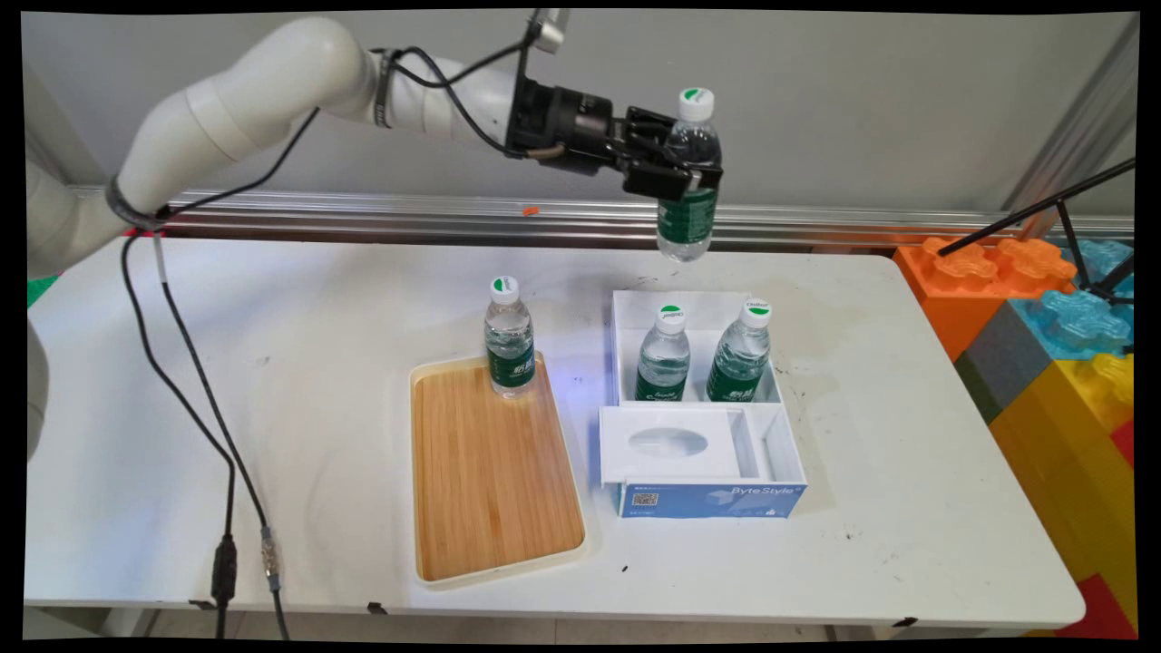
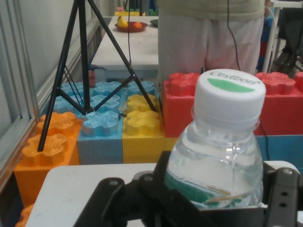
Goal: Place the picked object on the tray
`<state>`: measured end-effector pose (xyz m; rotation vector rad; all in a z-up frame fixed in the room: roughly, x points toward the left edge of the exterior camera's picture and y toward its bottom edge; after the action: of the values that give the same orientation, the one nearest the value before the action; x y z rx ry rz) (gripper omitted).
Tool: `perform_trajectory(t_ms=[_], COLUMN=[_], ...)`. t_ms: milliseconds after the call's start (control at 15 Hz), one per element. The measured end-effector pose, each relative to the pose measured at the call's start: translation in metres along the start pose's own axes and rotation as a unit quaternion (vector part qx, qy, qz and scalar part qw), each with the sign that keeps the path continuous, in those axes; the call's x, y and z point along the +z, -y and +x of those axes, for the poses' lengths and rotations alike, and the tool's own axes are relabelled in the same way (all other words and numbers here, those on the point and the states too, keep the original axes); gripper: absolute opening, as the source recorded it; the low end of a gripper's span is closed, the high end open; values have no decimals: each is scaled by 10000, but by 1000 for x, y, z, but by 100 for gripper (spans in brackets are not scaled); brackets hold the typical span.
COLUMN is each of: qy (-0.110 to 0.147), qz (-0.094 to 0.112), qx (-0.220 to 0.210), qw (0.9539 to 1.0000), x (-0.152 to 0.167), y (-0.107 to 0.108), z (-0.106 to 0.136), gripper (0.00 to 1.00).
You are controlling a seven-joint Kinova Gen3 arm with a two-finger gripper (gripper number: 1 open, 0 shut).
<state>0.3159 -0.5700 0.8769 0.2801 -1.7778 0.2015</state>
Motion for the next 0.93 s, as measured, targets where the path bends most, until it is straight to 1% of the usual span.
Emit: perform_trajectory(t_ms=[200,467,933], qy=[25,87,227], qz=[-18,-84,-221], qx=[-36,-161,-398], qw=[10000,9998,9987], x=[-15,-40,-76], y=[-7,-22,-47], z=[6,10,6], gripper=[0,0,0])
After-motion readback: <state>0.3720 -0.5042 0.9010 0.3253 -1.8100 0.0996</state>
